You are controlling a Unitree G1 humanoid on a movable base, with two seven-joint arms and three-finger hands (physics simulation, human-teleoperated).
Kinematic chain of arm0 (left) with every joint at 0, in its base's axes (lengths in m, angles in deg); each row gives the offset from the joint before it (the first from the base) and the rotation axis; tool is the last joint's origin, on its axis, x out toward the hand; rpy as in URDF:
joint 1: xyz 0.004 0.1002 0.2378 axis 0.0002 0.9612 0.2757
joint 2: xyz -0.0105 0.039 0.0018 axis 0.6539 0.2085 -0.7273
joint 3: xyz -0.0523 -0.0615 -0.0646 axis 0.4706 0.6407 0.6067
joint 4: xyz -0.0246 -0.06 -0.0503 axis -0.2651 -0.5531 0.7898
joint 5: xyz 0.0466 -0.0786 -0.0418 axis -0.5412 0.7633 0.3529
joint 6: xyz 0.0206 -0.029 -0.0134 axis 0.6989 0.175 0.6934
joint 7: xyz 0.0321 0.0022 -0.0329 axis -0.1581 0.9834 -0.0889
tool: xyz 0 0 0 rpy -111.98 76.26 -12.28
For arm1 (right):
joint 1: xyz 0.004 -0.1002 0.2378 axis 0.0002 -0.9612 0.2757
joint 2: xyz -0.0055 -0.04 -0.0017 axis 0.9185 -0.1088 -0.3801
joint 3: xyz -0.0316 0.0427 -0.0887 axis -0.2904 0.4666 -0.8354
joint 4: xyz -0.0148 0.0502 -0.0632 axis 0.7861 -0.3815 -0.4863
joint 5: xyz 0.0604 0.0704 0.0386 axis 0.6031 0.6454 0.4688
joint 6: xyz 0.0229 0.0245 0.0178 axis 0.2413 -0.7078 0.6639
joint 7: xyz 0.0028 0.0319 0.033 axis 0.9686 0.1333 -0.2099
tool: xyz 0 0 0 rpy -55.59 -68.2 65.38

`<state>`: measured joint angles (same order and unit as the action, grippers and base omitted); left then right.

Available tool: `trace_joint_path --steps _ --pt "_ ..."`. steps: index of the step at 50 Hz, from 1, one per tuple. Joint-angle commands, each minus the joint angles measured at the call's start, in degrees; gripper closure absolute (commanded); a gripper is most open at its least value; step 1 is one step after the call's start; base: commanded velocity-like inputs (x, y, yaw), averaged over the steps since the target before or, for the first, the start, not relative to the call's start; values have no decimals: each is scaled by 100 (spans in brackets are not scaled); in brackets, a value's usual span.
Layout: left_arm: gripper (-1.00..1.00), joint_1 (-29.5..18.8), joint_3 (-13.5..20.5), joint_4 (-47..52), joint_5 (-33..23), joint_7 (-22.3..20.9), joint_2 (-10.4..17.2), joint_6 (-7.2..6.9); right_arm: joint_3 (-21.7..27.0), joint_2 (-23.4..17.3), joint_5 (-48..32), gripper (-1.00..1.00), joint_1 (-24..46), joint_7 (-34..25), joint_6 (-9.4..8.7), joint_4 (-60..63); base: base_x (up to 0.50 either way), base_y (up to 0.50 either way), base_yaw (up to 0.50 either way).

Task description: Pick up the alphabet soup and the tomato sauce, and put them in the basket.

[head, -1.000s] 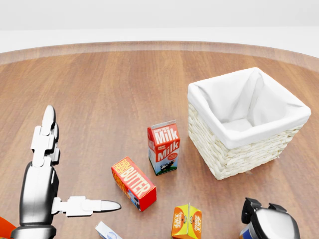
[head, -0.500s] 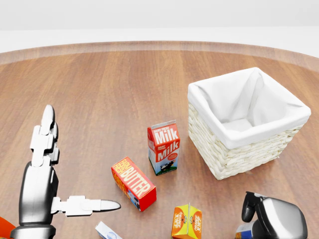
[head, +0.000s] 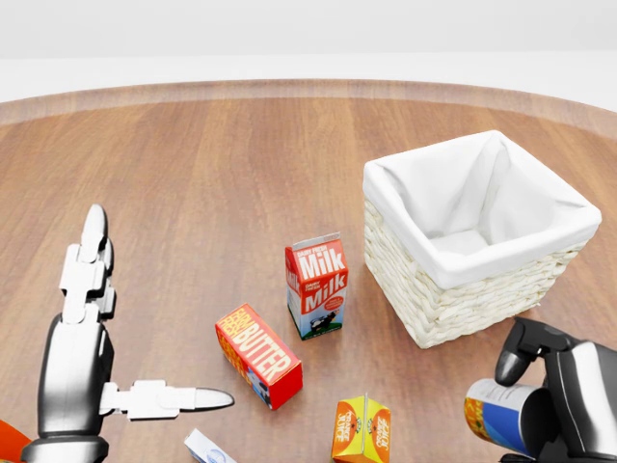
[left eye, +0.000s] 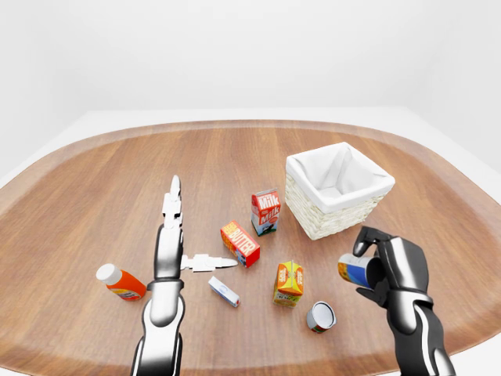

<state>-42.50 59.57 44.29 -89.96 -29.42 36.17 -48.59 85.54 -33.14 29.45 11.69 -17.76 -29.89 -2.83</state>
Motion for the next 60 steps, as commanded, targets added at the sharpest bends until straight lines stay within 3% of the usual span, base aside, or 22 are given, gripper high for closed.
trace_joint_path --steps 1,17,41,42,45,49,56,60 --pt "-100 -1 4 59 -35 -26 15 0 269 302 409 100 -142 -129 1 1168 0 0 0" --pt "-100 -3 8 65 -27 -24 14 0 490 513 1369 100 172 -612 1 2674 0 0 0" --pt "-100 -43 28 68 4 -13 14 0 225 -237 1211 100 1744 -1132 -25 3091 0 0 0" --pt "-100 -39 31 33 8 -9 20 0 232 -286 1233 100 1869 -1209 -189 3164 0 0 0" --pt "-100 -34 33 32 7 -14 20 0 203 -402 1215 100 2073 -1241 -376 3121 0 0 0" --pt "-100 -24 24 62 -1 -22 16 0 85 -504 1115 100 2297 -1155 -453 2843 0 0 0" --pt "-100 -13 15 54 -11 -20 16 0 -25 -813 1063 100 3063 -1249 -900 2445 0 0 0" --pt "-100 -9 10 69 -17 -26 14 0 -140 -932 965 100 3440 -1270 -999 2149 0 0 0"
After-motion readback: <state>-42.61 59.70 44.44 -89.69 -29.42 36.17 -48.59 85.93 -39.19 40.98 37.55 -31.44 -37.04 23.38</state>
